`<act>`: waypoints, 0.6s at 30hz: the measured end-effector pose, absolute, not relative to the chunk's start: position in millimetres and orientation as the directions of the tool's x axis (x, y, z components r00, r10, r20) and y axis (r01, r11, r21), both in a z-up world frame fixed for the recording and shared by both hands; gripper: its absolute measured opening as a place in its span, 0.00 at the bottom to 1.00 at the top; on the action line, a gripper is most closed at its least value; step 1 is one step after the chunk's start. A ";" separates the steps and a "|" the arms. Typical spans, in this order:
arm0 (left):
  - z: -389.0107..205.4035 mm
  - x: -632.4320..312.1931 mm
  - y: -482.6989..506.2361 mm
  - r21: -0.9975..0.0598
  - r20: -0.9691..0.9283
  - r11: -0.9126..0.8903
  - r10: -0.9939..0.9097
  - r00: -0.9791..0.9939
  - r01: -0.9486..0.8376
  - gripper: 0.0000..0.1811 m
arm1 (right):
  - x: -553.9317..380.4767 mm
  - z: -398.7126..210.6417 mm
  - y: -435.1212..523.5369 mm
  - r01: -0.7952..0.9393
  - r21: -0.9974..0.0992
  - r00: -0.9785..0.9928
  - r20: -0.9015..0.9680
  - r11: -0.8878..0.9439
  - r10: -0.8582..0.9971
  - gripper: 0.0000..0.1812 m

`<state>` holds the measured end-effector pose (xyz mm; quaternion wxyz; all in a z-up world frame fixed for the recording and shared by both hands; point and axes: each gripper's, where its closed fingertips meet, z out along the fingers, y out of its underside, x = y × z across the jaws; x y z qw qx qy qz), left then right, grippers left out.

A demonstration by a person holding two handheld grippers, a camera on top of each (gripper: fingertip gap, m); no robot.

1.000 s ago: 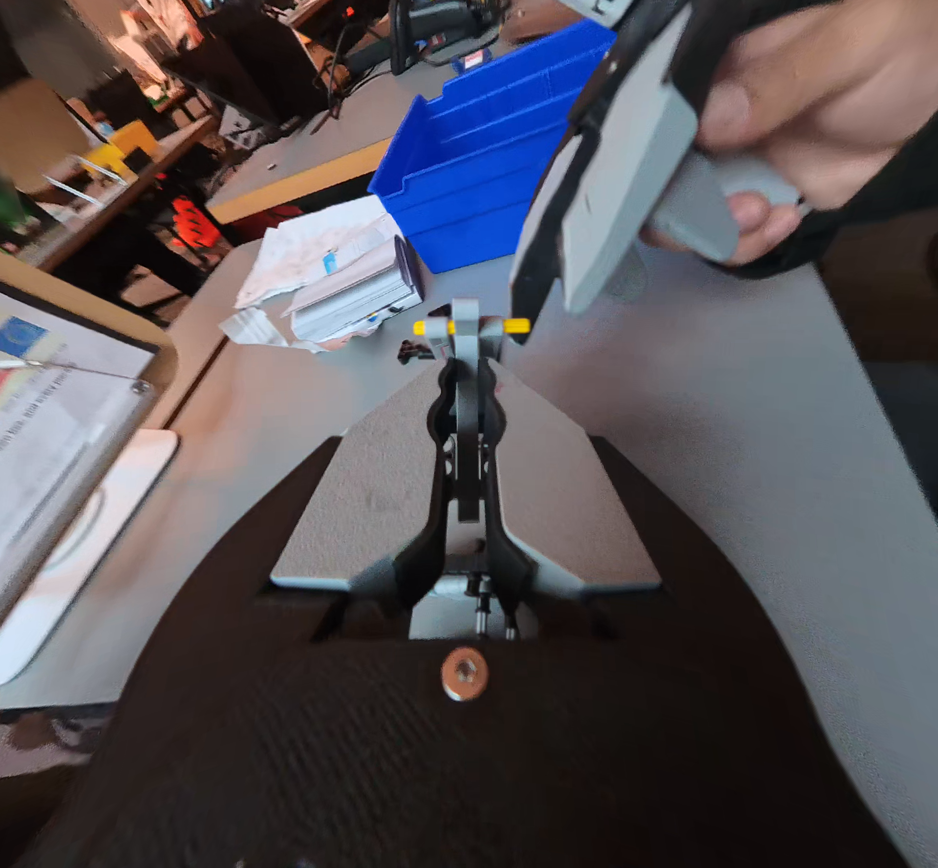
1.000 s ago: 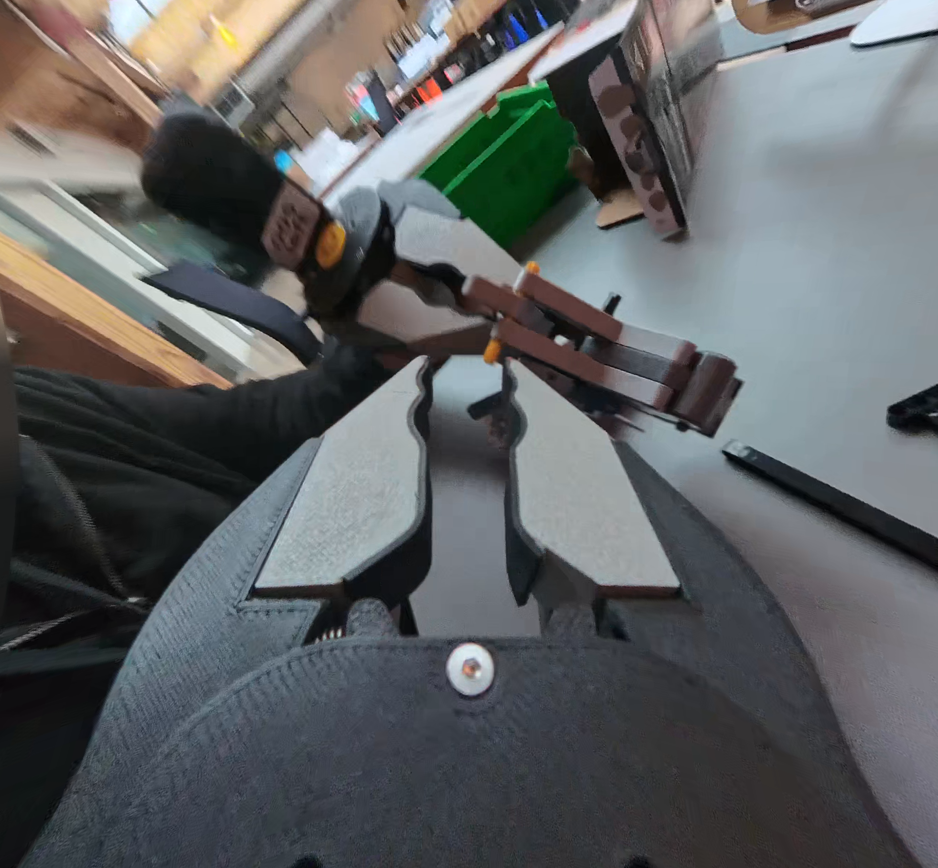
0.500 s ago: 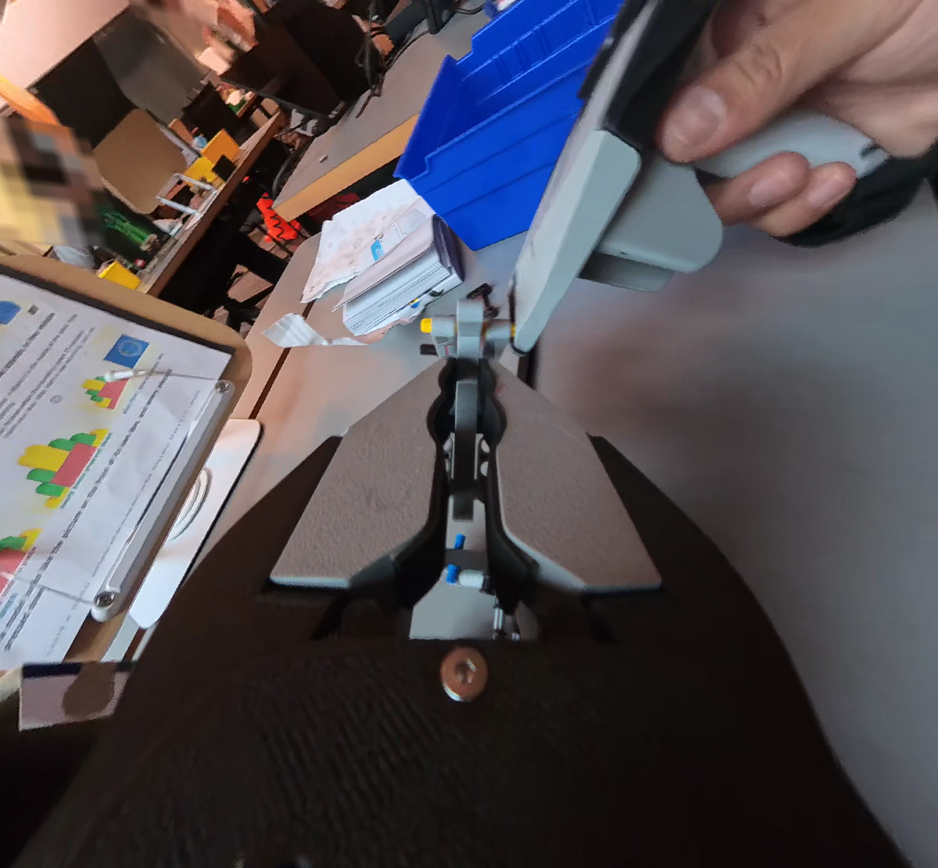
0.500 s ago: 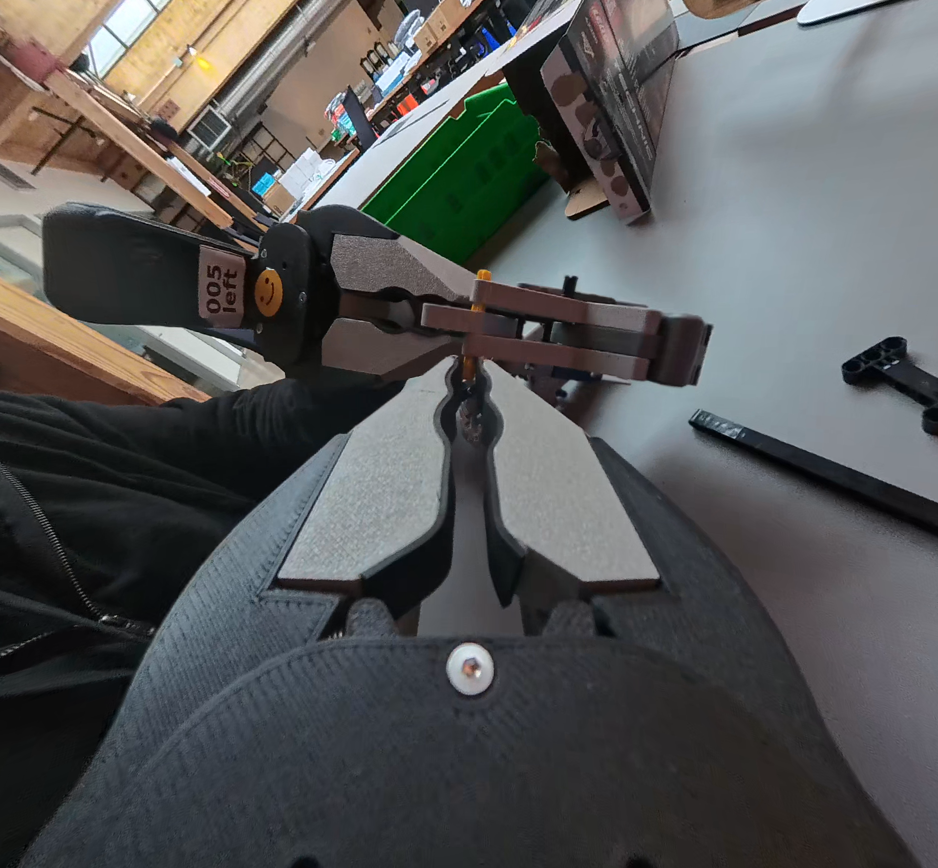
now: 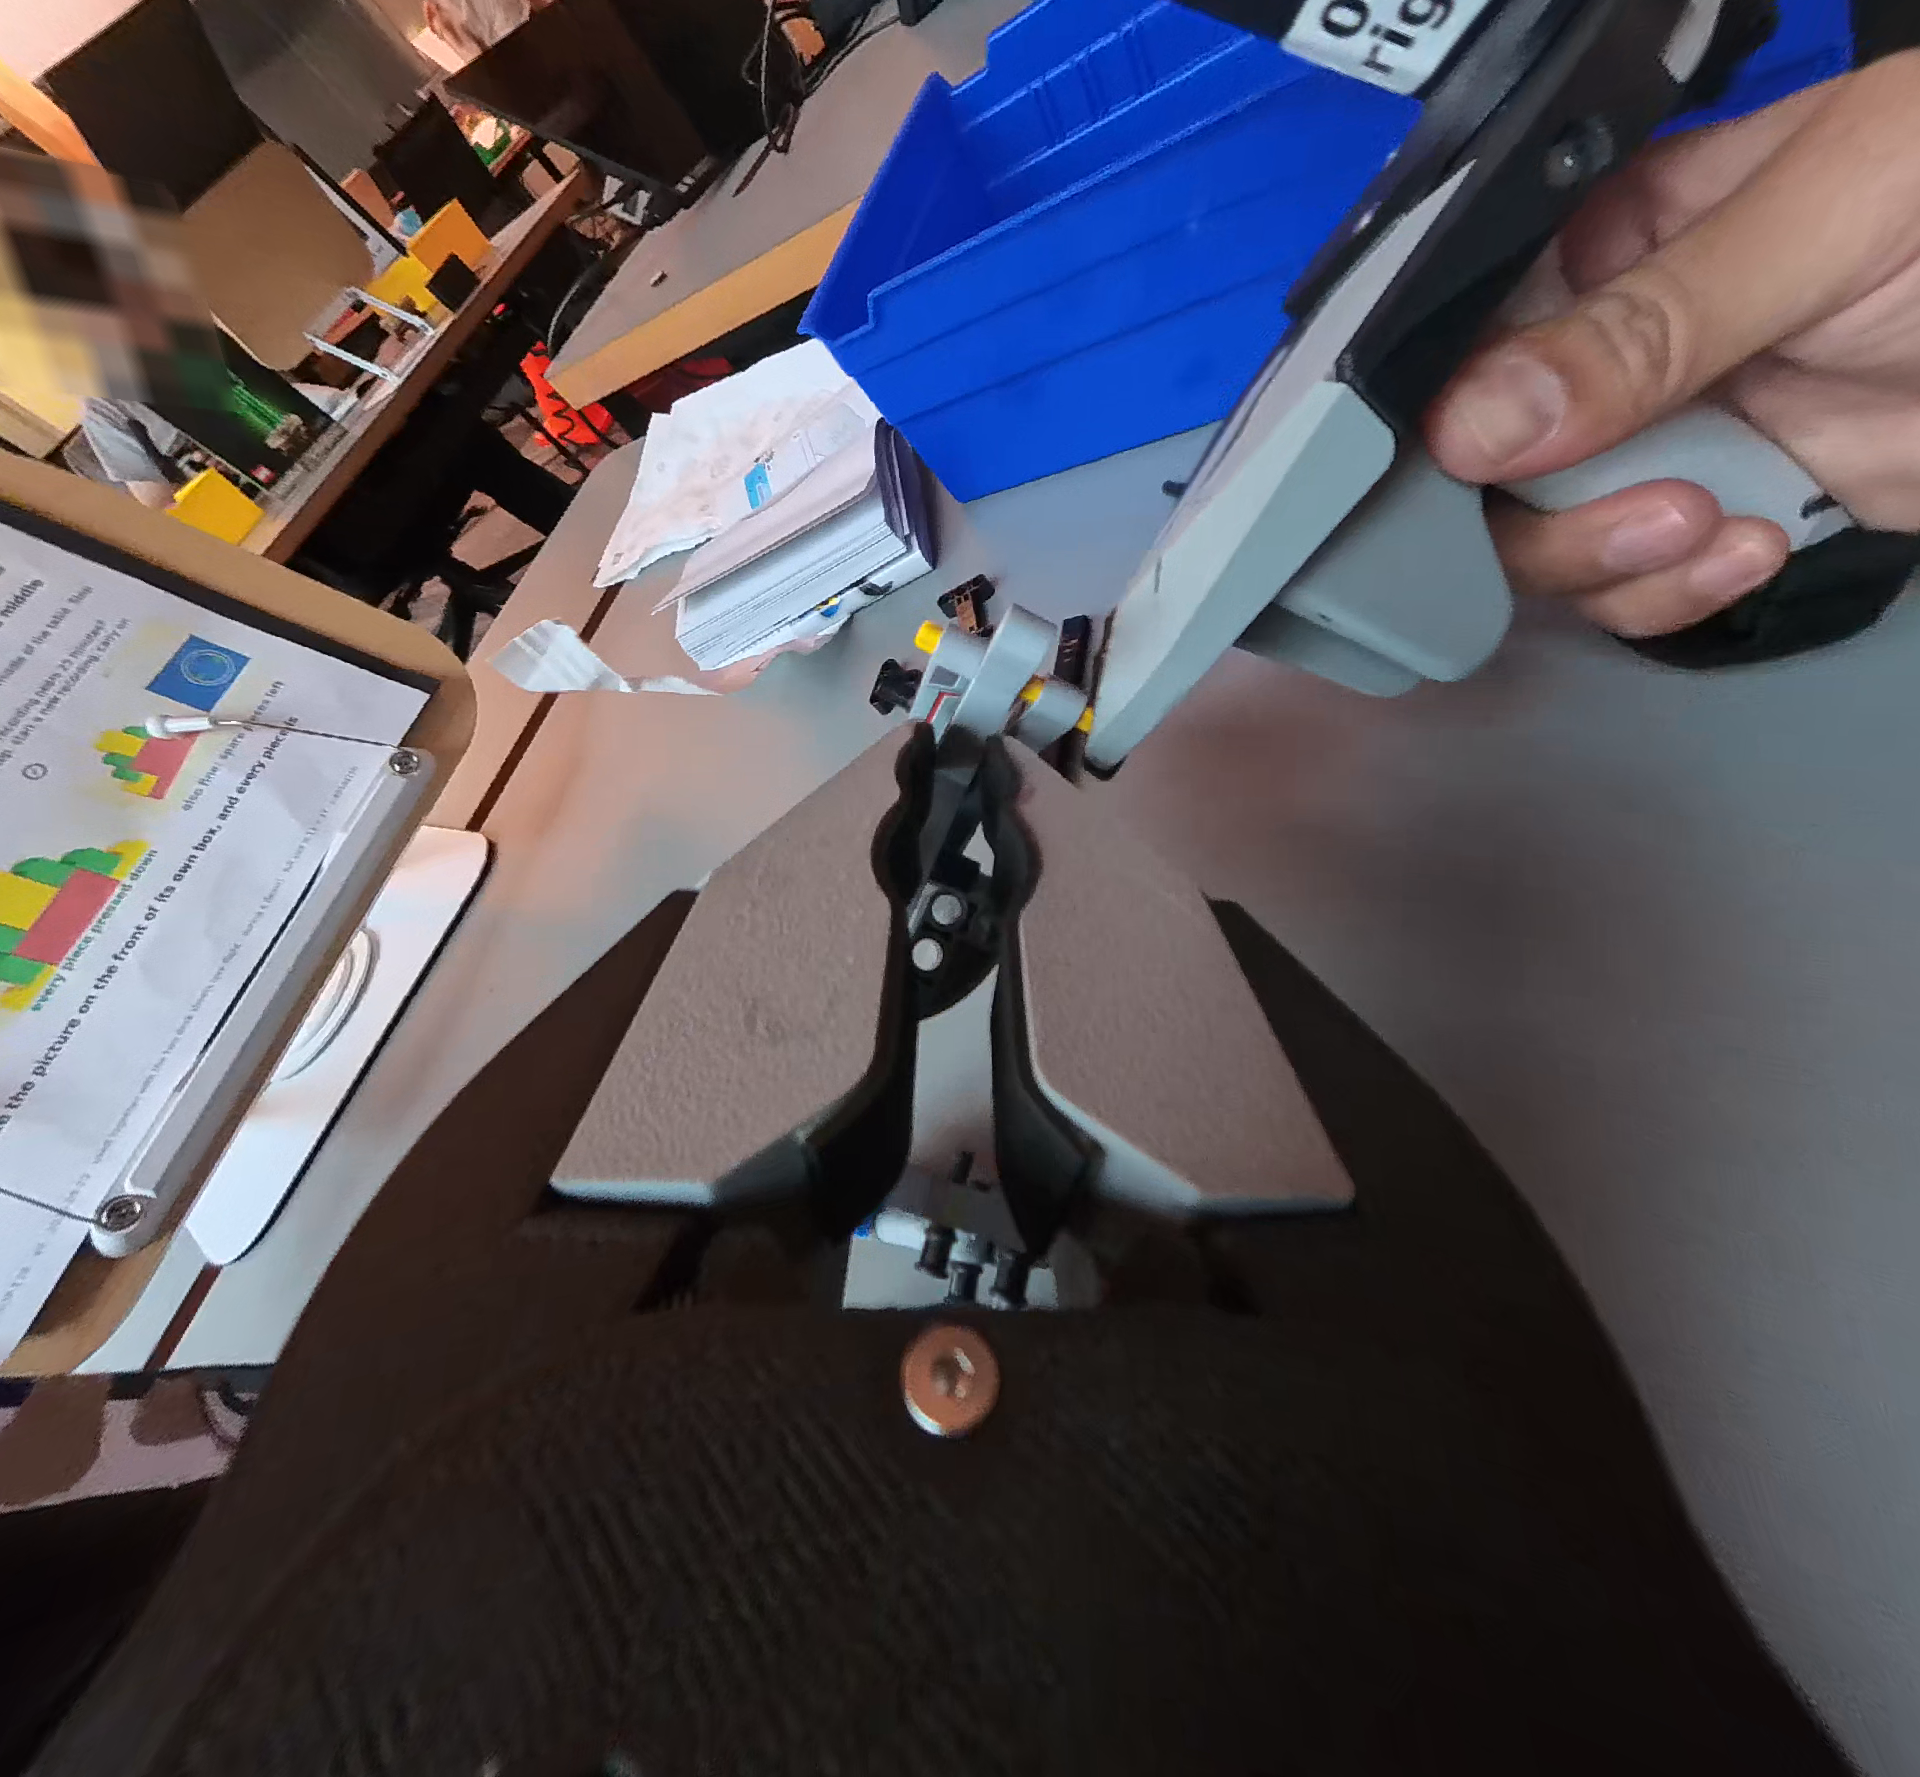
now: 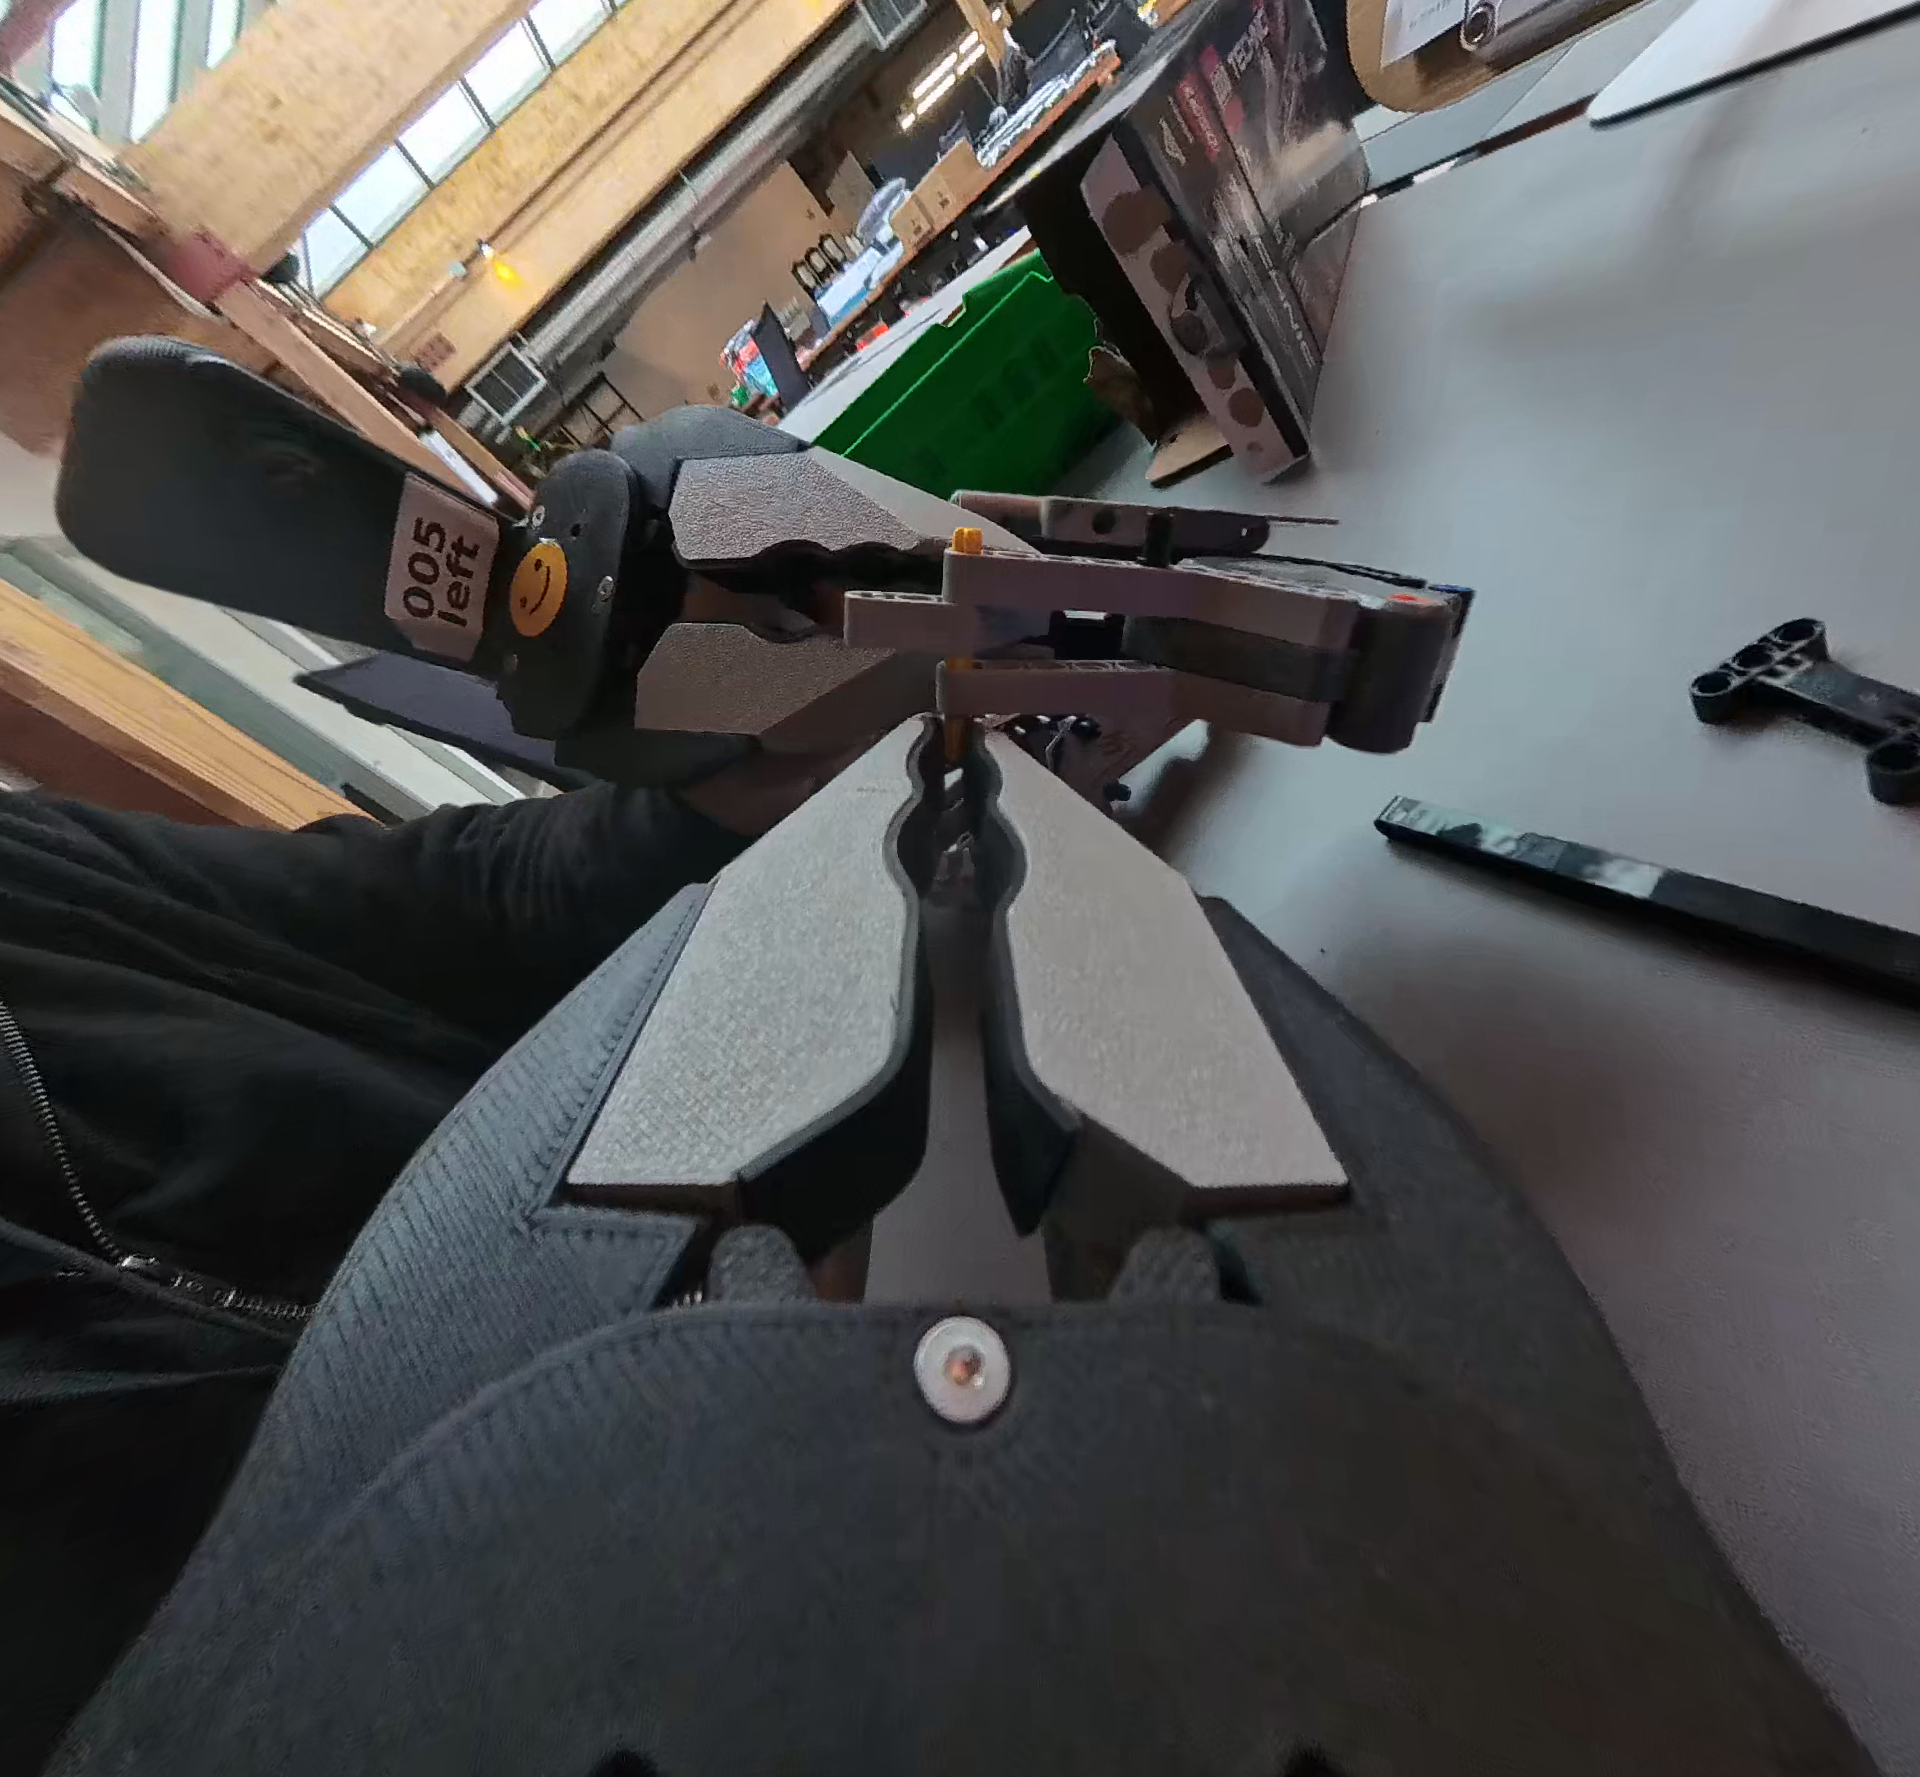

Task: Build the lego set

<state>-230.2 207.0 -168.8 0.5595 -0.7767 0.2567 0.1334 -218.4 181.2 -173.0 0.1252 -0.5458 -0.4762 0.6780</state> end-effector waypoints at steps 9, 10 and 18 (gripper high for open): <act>-123.5 -269.8 210.5 -0.925 -0.332 -0.164 -0.093 0.939 -0.344 0.03 | -189.6 -100.7 210.7 -0.269 -0.745 -0.457 -0.458 -0.610 0.762 0.44; -121.8 -270.4 207.3 -0.922 -0.335 -0.162 -0.126 0.934 -0.352 0.03 | -187.7 -101.5 221.9 -0.267 -0.768 -0.417 -0.453 -0.582 0.788 0.58; -141.2 -261.5 206.0 -0.883 -0.414 -0.167 -0.165 0.895 -0.439 0.03 | -224.1 -149.1 197.6 0.224 -0.893 -0.311 -0.446 -0.391 0.839 0.85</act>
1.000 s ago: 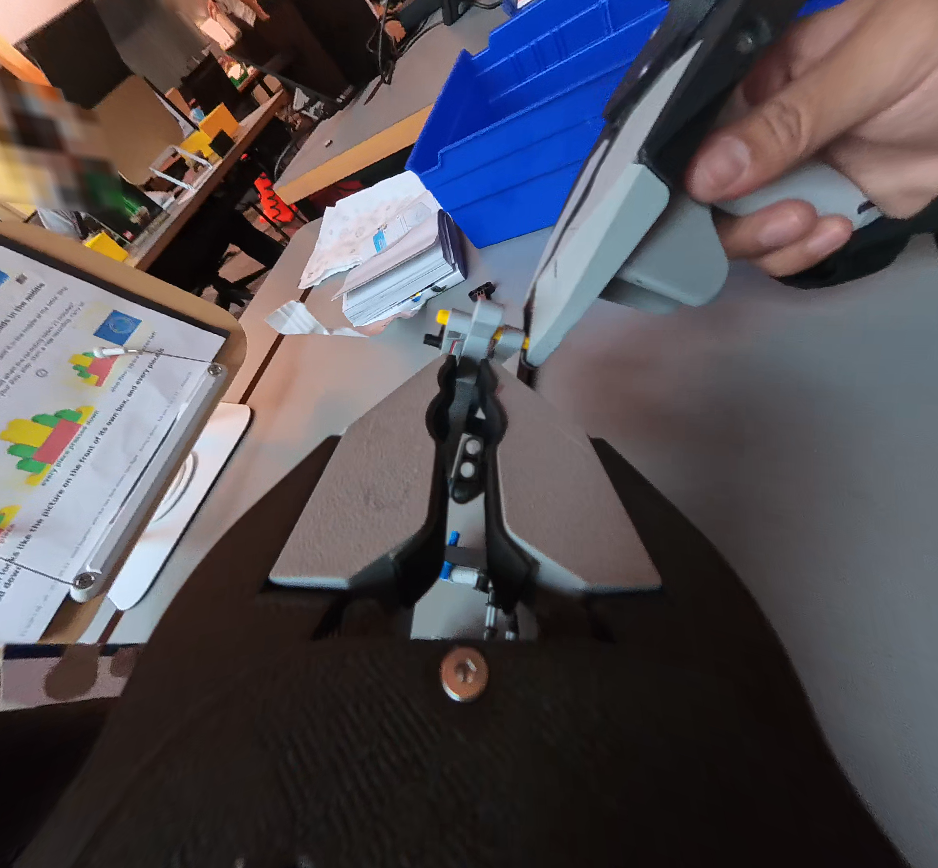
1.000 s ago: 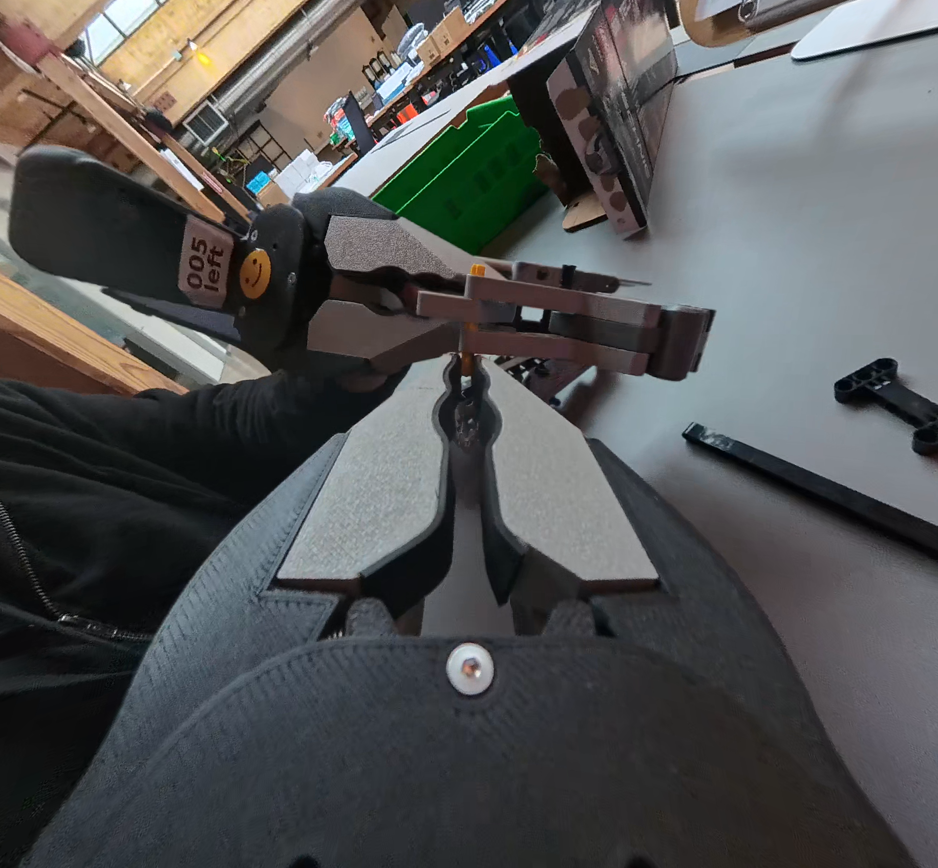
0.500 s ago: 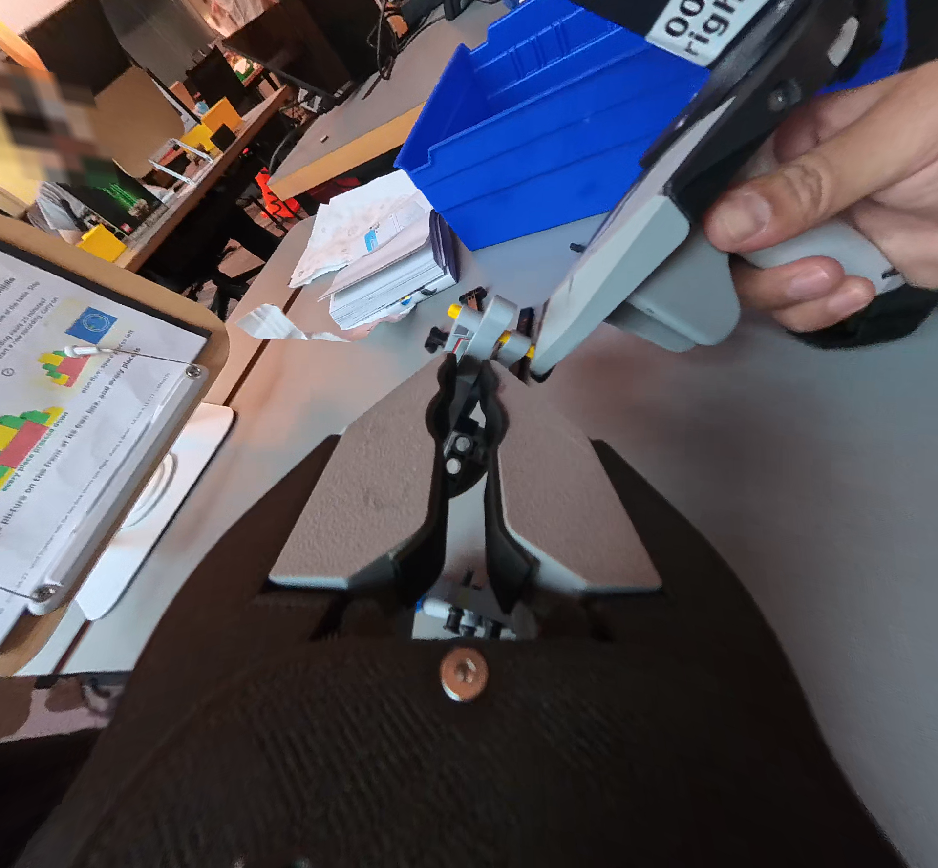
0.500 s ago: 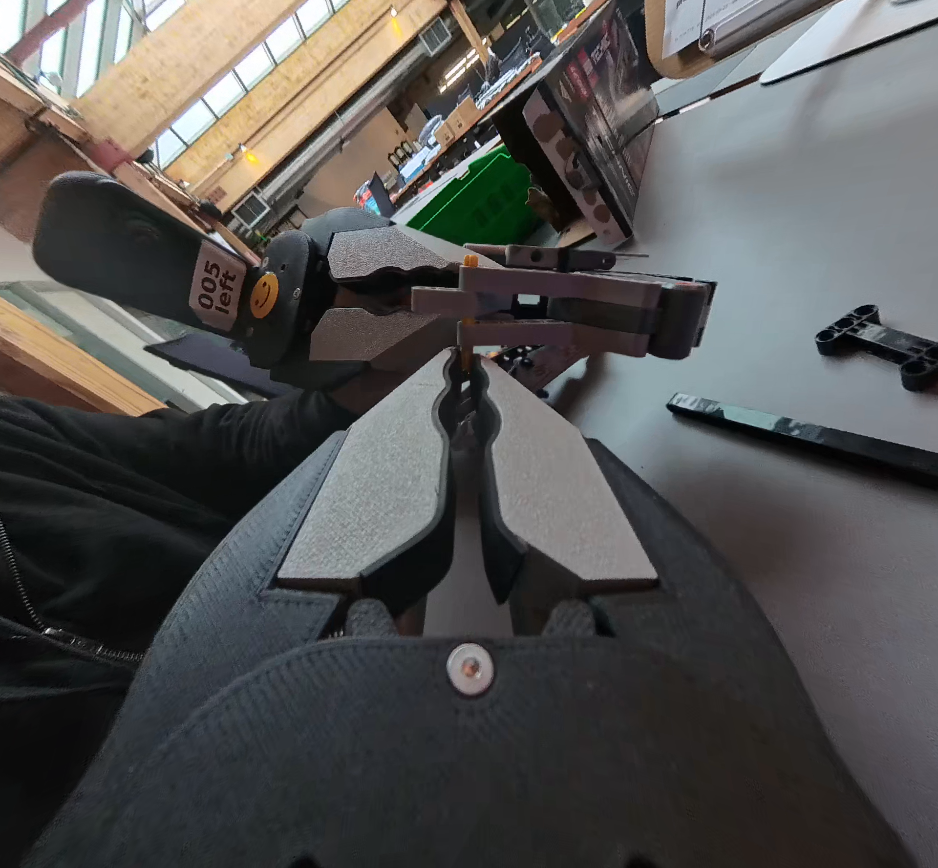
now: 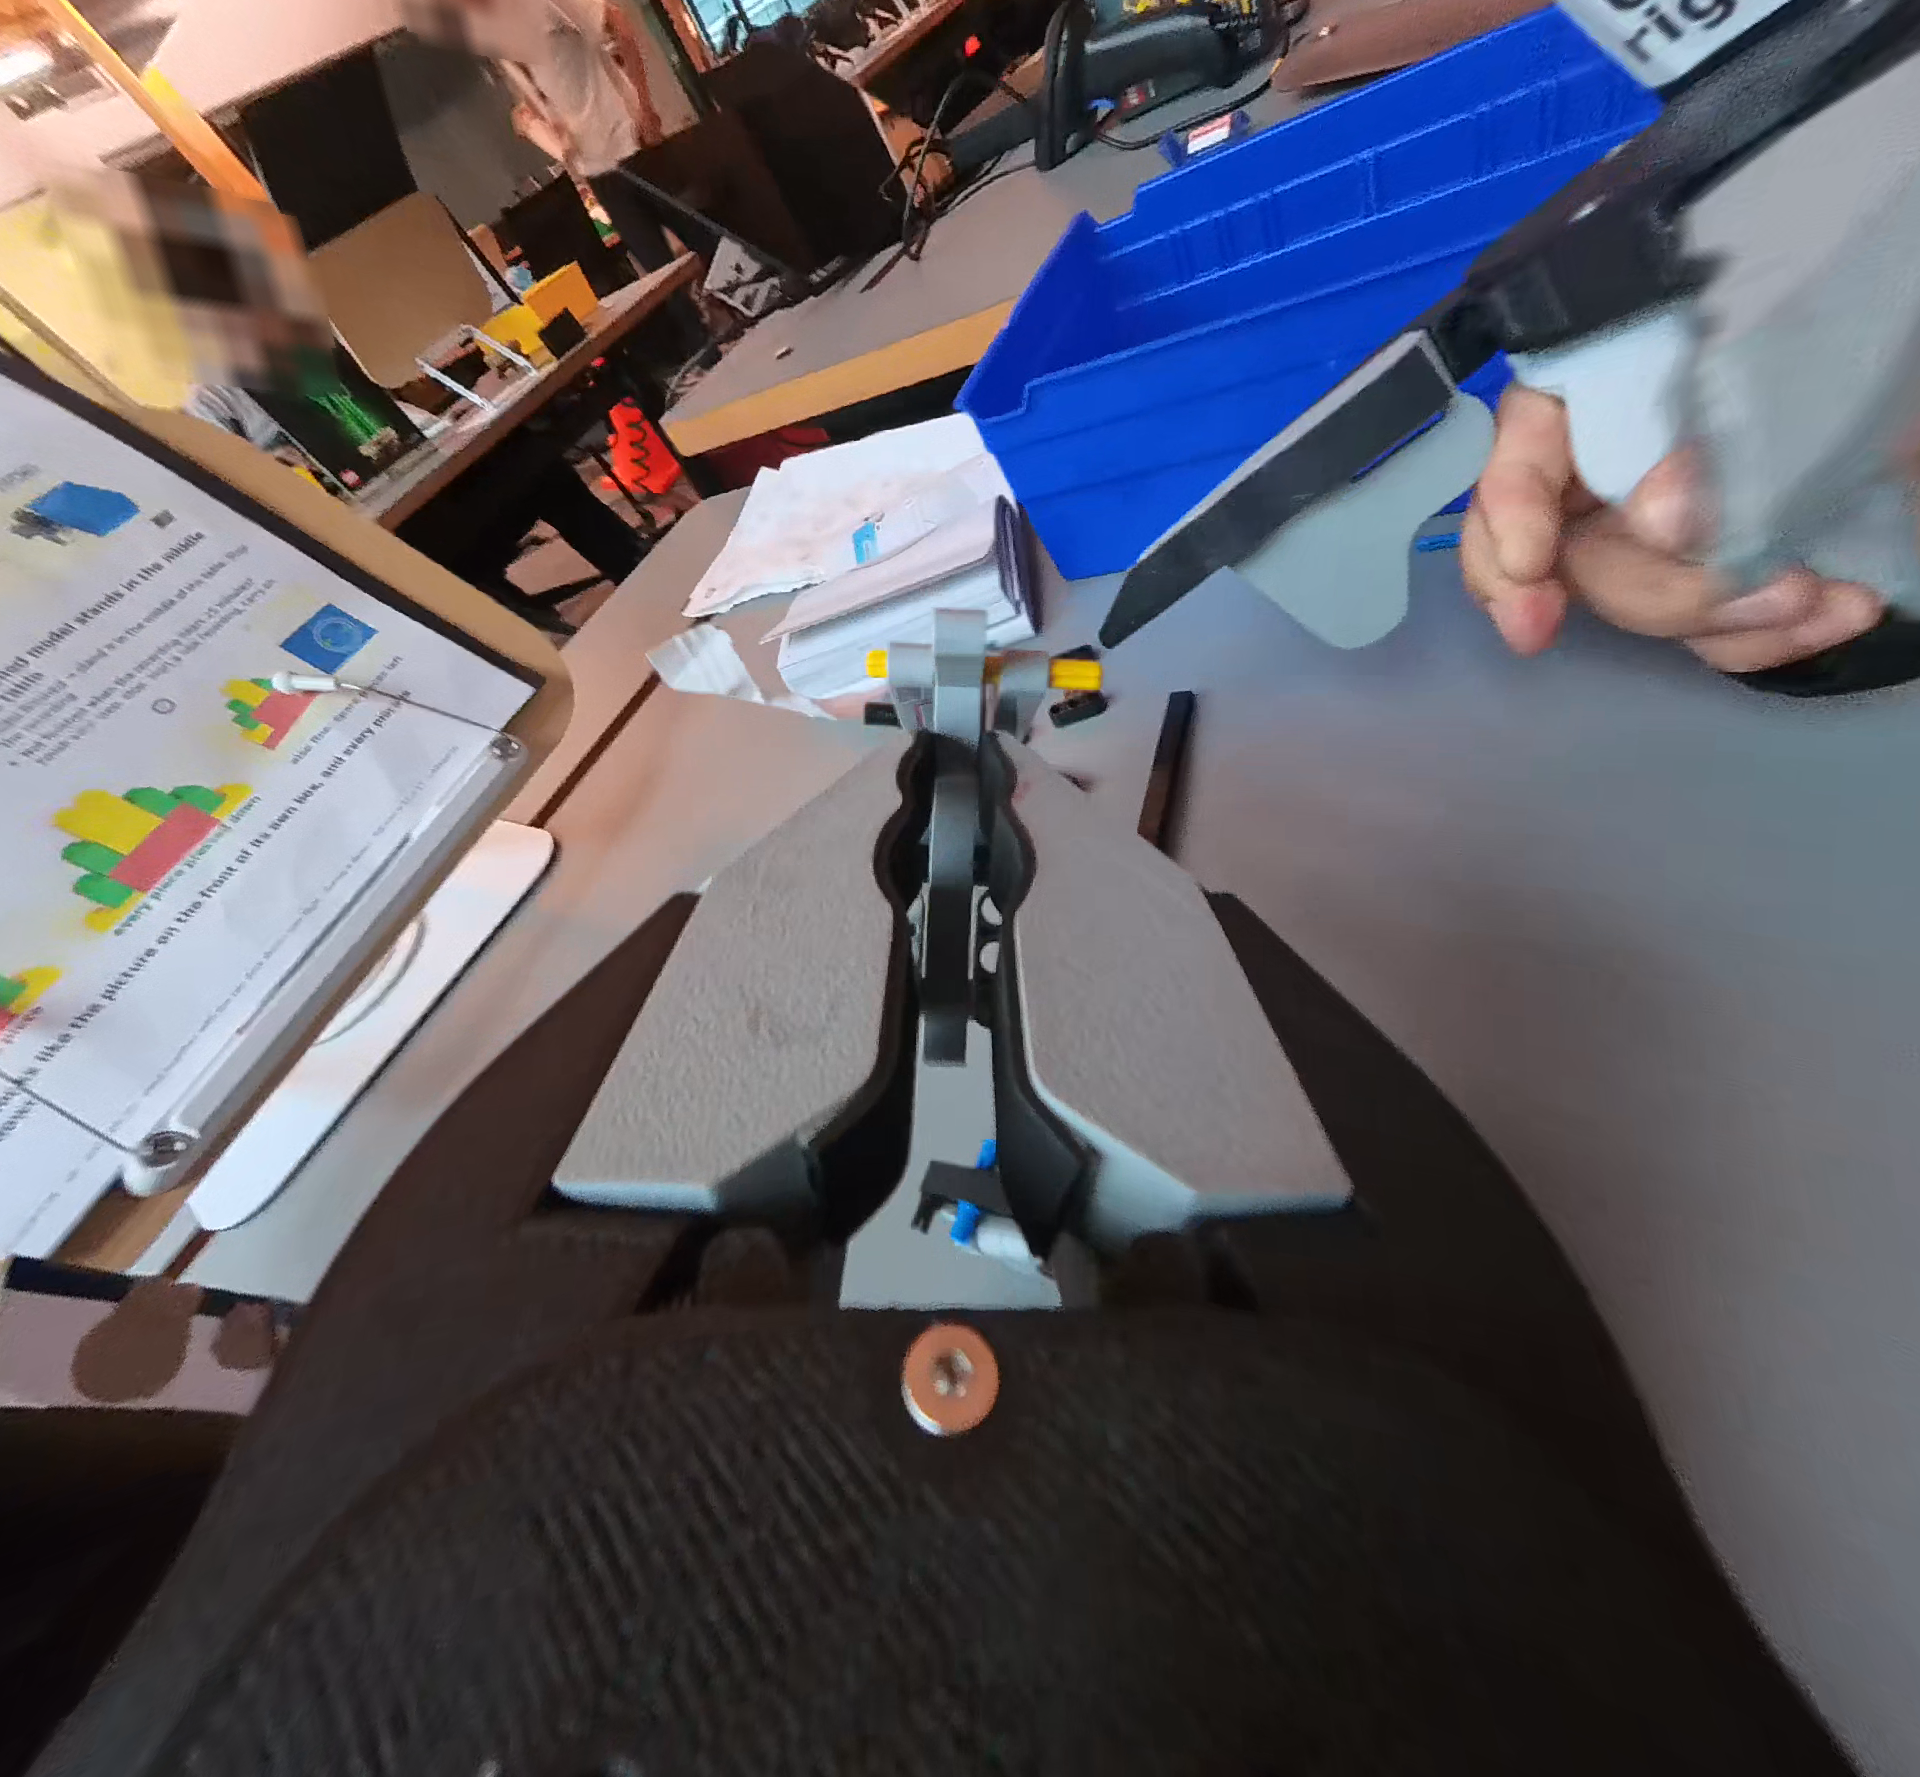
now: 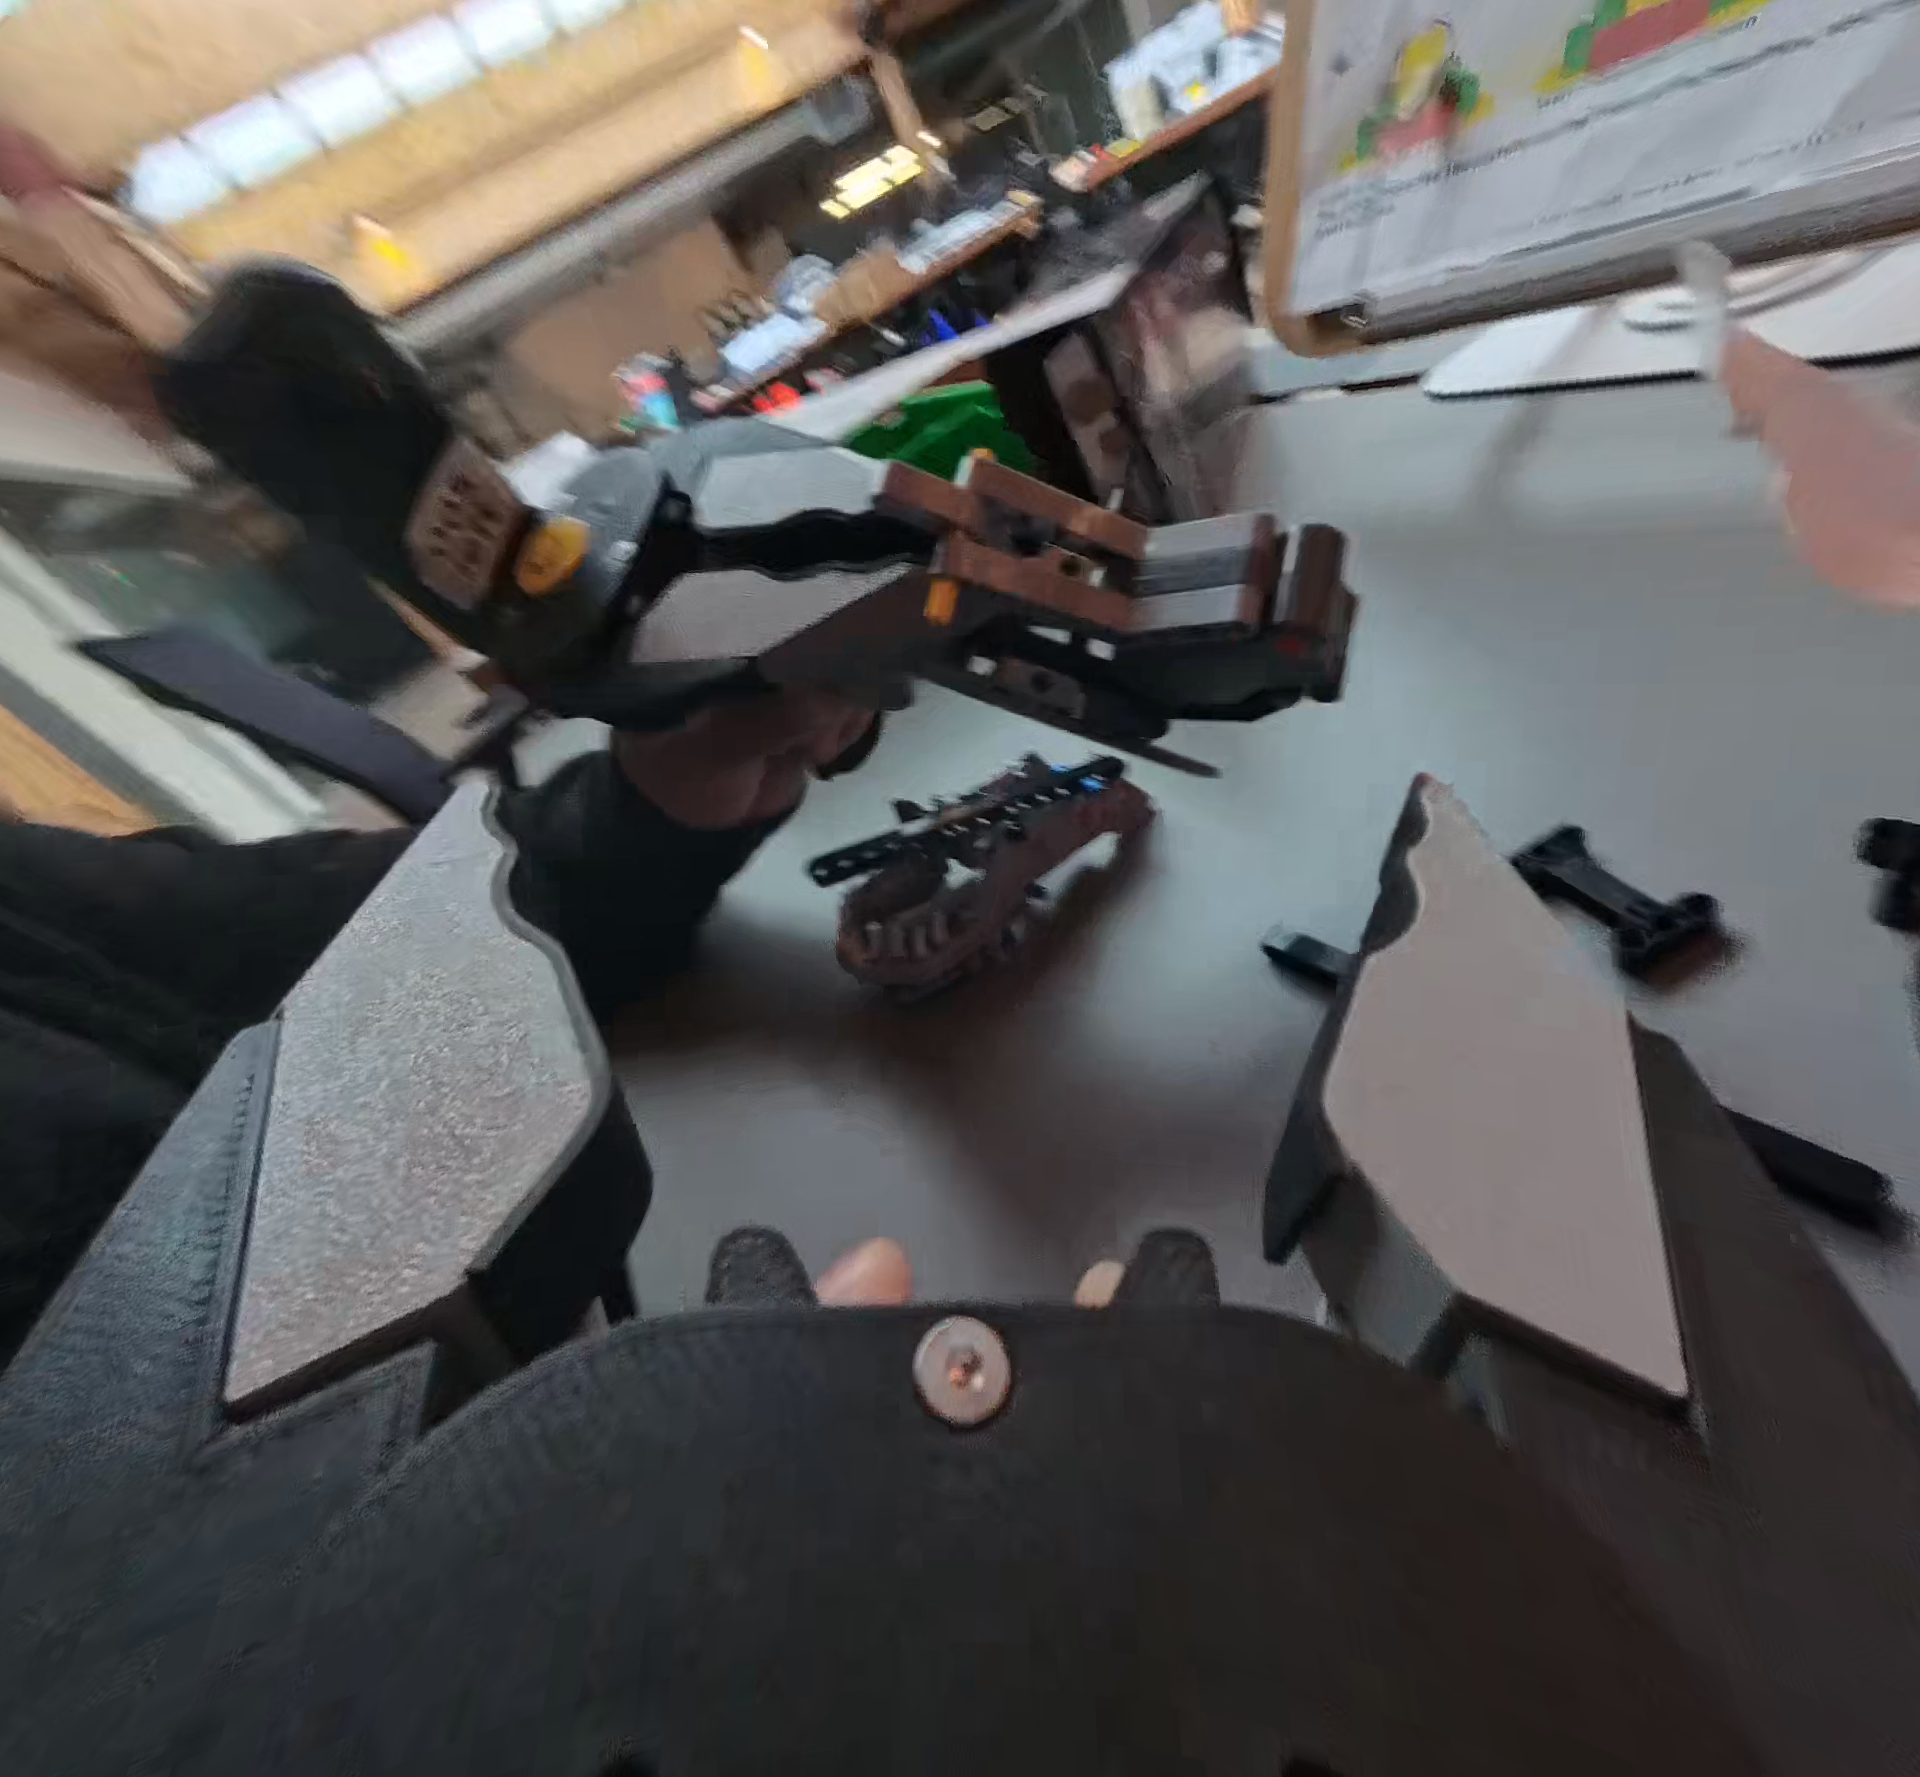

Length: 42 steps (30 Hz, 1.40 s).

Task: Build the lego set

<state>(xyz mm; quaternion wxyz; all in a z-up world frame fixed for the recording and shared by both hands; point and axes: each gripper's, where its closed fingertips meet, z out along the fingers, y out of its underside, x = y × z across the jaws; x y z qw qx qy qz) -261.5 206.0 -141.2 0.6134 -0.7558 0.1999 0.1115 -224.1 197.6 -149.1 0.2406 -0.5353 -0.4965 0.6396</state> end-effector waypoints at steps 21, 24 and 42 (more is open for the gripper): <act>-146.1 -271.1 203.2 -0.914 -0.322 -0.199 -0.178 0.930 -0.354 0.03 | -197.1 -185.0 171.2 0.561 -0.827 -0.379 -0.285 -0.026 0.880 0.10; -144.8 -269.5 202.5 -0.915 -0.321 -0.194 -0.182 0.929 -0.354 0.03 | -198.9 -218.2 200.8 0.690 -0.721 -0.189 -0.270 -0.068 0.944 0.00; -162.9 -264.8 204.8 -0.913 -0.246 -0.260 -0.260 0.934 -0.313 0.03 | -226.9 -180.5 194.9 0.529 -0.823 -0.224 -0.371 -0.207 0.901 0.00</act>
